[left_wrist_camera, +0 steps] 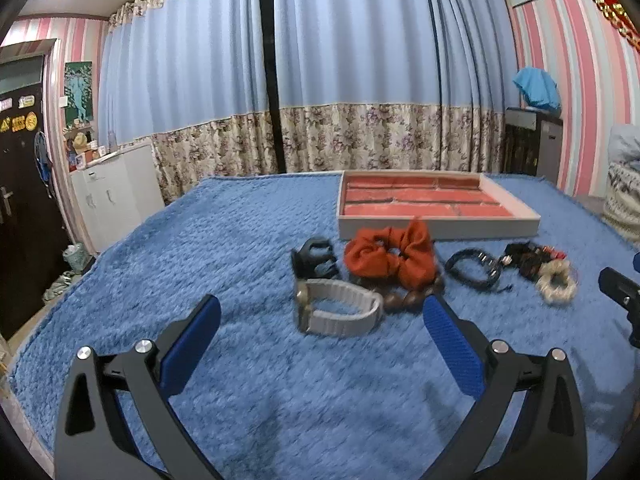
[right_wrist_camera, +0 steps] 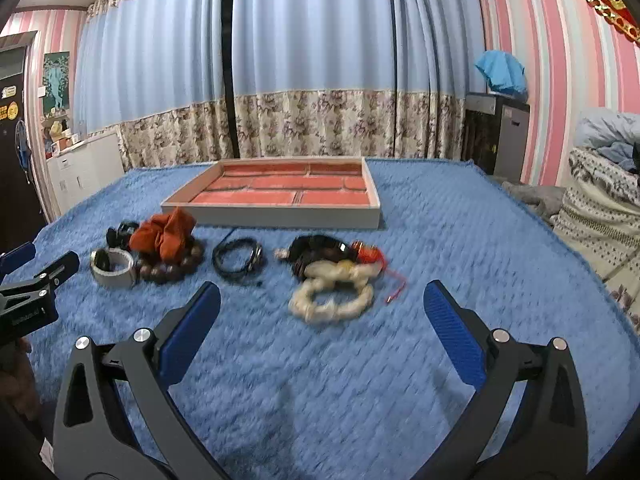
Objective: Organize jewelry
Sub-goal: 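Grasp the orange scrunchie with the left tool while the right tool grasps the black cord with red beads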
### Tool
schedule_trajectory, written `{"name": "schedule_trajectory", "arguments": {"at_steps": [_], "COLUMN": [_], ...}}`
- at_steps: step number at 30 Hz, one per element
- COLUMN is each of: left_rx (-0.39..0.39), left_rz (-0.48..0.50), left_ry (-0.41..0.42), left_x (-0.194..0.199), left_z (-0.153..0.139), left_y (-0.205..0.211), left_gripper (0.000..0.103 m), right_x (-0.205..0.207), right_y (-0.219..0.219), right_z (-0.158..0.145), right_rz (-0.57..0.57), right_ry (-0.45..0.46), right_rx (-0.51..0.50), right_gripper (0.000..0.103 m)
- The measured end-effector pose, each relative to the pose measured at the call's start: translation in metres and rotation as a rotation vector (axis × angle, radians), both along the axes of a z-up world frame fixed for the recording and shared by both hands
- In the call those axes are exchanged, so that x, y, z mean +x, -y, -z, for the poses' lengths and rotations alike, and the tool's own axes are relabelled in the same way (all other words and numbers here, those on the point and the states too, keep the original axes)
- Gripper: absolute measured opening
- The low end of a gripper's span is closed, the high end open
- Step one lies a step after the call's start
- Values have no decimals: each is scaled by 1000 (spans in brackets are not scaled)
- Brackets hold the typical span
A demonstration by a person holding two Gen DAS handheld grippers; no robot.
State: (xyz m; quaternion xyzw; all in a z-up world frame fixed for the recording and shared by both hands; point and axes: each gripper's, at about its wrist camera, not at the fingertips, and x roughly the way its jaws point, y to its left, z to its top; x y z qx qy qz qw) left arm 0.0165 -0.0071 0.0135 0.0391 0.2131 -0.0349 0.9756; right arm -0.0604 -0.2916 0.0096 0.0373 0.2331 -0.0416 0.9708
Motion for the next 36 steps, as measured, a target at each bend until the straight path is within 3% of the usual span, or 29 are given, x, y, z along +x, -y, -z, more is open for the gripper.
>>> {"name": "schedule_trajectory", "arguments": {"at_steps": [6,13,18,25,27,30,34,36], "left_rx": [-50,-40,-40,-32,-39,-44,-46,-38], "left_rz": [21,54,74,134,140,142,150,152], "left_ry": [-22,-7,-17,-79,-102,-123,-175,-188], "left_x": [17,29,46,69,75,84,100,105], "left_z": [-16,-29,-34,-25,-22,-18,-11,-8], "left_y": [6,22,34,56,59,62,69,72], "left_gripper": [99,98,97,75,74,72,60,60], "right_x": [14,39,61,88,96,108,120,125], "right_y": [11,12,15,19,20,19,18,18], "right_z": [-19,-19,-17,-10,-7,0,10,15], "right_rz": [14,2,-18,-53,-66,-84,-100,-104], "right_ry": [17,-20,-49,-90,-105,-143,-186,-200], "right_rx": [7,14,26,42,36,34,42,47], "right_gripper": [98,94,82,69,64,47,41,40]}}
